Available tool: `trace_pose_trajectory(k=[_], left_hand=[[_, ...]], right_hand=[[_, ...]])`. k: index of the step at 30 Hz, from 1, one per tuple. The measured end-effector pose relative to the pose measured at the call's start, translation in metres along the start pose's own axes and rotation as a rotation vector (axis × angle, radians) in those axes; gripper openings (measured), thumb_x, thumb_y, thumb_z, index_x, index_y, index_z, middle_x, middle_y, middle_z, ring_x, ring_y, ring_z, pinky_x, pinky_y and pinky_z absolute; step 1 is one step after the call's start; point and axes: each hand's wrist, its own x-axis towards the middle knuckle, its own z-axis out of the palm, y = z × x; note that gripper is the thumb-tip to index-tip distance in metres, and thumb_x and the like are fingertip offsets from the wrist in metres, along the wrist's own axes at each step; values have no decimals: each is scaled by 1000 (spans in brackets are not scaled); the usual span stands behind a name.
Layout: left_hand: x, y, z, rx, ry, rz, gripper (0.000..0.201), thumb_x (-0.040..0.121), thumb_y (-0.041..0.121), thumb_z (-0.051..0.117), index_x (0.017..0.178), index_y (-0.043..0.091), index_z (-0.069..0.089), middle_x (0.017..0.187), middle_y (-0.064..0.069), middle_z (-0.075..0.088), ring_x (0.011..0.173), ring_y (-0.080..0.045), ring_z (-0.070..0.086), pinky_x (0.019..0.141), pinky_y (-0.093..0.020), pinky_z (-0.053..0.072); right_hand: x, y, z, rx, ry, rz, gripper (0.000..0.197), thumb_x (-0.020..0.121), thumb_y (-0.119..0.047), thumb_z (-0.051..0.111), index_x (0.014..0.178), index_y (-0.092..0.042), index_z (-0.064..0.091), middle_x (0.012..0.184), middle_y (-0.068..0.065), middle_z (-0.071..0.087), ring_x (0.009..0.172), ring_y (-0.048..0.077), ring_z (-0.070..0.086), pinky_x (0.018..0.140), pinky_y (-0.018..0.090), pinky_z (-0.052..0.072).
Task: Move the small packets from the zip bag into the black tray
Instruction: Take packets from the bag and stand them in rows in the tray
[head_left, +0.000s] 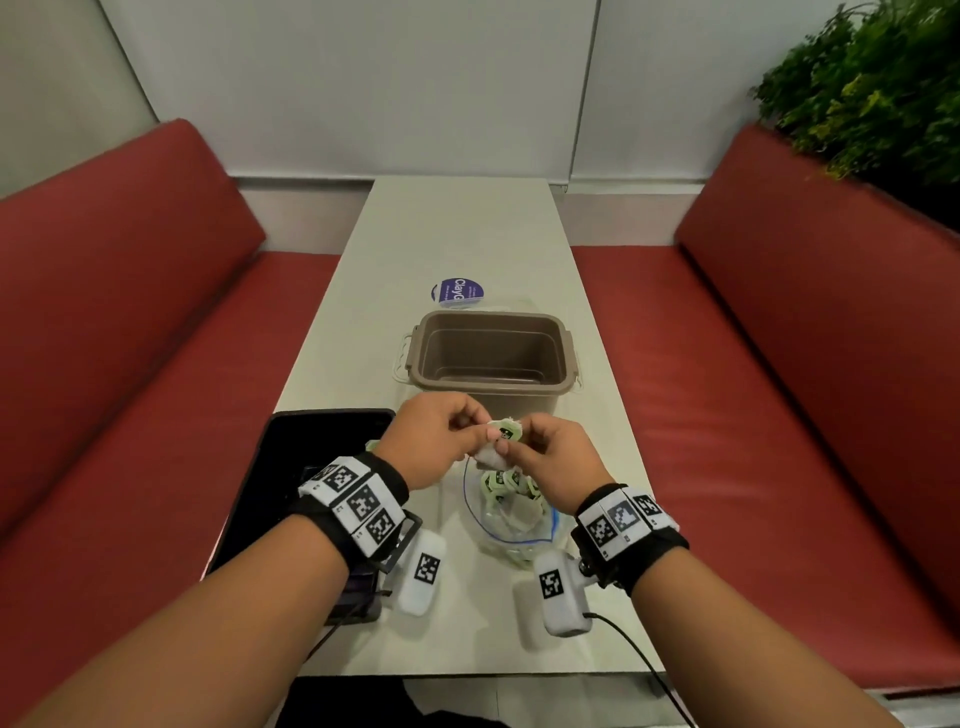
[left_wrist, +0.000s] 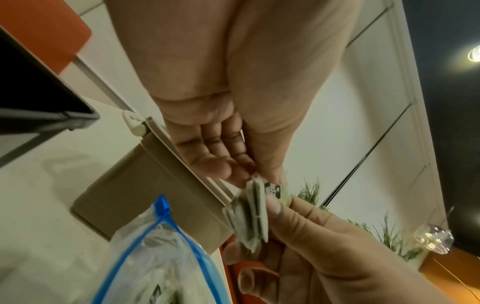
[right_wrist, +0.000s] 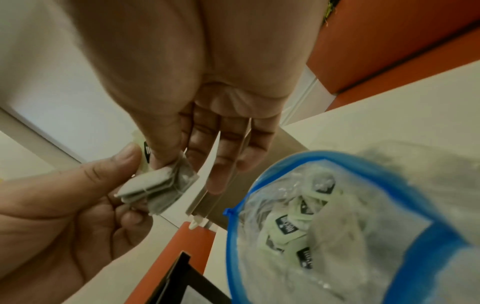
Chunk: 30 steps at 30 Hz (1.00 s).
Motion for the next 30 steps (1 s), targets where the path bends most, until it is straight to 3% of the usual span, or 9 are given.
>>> trace_pose_trajectory(k=[4,7,12,17,20,23,28,30], left_hand=[[-4,-9,-18,-163,36,-86,12,89,15,72,90,3,69,76,-14,70,64,-15,64,71,-39,58],[-10,-13,-28,-199,51,-131,13,89,13,72,91,1,68,74,-12,70,62,-14,65,69,-33,58],[-15,-20,-45,-227,44,-174,13,90,10,70,103,8,69,82,-14,71,66,-14,67,66,-28,57],[-18,-33,-62,-263,35,-200,11,91,14,69,100,8,71,74,-7,70,67,-16,67,67,-30,57],[-17,-39,-69,-284,69,-220,12,92,18,68,99,9,71,73,-6,68,66,-15,65,67,-32,56],[-17,-44,-74,-279,95,-235,13,95,18,65,101,9,70,73,-5,66,62,-12,63,60,-25,54],[-20,-58,-88,-179,181,-282,9,93,16,68,95,8,70,70,-4,68,59,-9,63,53,-18,49],[-21,-67,-97,-80,219,-310,7,91,17,70,90,10,71,68,-6,69,54,-6,61,52,-18,48]], right_hand=[[6,-10,15,102,-26,-1,7,91,-16,69,86,-14,72,73,5,72,64,13,62,62,32,52],[10,-21,29,190,-65,-16,8,92,-12,68,97,-16,72,77,4,75,68,17,70,59,23,51],[19,-38,46,239,-144,-23,11,92,0,64,98,-8,59,64,4,69,52,16,66,47,17,47],[29,-44,61,239,-185,-15,13,93,-3,63,96,-10,53,68,16,67,58,33,65,47,19,47],[35,-43,69,220,-199,-18,13,96,-7,60,93,-13,49,62,6,65,57,33,67,47,21,44],[41,-41,79,213,-235,-26,12,98,-8,57,92,-14,48,60,2,63,57,31,68,50,28,45],[51,-35,91,220,-247,-18,7,100,-10,53,99,-6,47,83,14,70,80,38,71,59,39,52],[54,-31,93,217,-245,-11,7,100,-10,52,95,-10,48,91,15,71,86,36,70,60,40,54]])
